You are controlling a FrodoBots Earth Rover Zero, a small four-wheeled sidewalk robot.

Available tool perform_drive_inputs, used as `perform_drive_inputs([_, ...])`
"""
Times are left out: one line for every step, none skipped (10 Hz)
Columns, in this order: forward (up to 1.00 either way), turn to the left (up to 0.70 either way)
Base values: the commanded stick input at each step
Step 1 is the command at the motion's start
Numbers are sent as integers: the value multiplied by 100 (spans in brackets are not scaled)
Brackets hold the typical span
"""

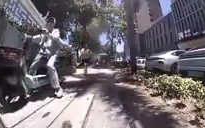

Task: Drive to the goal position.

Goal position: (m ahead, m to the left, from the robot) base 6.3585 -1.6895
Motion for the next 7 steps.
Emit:
perform_drive_inputs([45, 0])
perform_drive_inputs([45, 0])
perform_drive_inputs([45, 0])
perform_drive_inputs([45, 0])
perform_drive_inputs([45, 0])
perform_drive_inputs([45, 0])
perform_drive_inputs([45, 0])
